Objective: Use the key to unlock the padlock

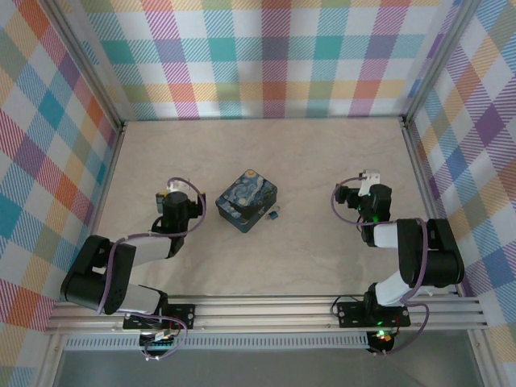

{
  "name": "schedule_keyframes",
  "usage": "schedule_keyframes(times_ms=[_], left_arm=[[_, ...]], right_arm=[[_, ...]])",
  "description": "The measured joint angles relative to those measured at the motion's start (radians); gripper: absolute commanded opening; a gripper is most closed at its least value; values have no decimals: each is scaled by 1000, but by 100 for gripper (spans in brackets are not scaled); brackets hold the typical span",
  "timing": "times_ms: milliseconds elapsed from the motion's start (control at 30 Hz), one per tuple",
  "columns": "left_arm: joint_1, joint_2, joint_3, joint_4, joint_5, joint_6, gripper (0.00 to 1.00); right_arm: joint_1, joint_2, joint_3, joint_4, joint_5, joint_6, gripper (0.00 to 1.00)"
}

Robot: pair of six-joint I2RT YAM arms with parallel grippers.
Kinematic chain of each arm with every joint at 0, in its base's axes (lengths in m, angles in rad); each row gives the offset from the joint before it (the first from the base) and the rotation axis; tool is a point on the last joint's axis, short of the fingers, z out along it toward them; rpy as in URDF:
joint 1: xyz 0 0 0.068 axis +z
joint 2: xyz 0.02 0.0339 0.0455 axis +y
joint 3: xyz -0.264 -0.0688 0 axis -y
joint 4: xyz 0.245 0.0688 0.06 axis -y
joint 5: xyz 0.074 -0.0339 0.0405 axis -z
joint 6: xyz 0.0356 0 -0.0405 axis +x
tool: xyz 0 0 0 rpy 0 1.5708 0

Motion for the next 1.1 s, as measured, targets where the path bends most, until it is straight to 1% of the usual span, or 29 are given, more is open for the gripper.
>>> schedule_keyframes(times_ms=[133, 300, 500, 633, 700, 767, 833, 900, 1100], left_arm=[[31, 2, -53, 112, 35, 15, 100], [58, 93, -106, 272, 78, 22, 100], [74, 163, -138, 406, 97, 21, 100], [77, 168, -131, 410, 101, 13, 100], [92, 168, -92, 351, 97, -3, 100], [129, 170, -27, 281, 116, -29, 100], [174, 169, 11, 263, 136, -54, 100], [195, 169, 21, 248, 139, -70, 100], [199, 169, 21, 197, 156, -89, 100]], right_arm=[[0, 0, 0, 0, 0, 0, 100], [0, 0, 0, 0, 0, 0, 100], [0, 0, 0, 0, 0, 0, 100], [0, 0, 0, 0, 0, 0, 100], [0, 0, 0, 0, 0, 0, 100], [0, 0, 0, -1, 0, 0, 100], [0, 0, 0, -3, 0, 0, 100], [0, 0, 0, -4, 0, 0, 100], [0, 0, 0, -4, 0, 0, 100]])
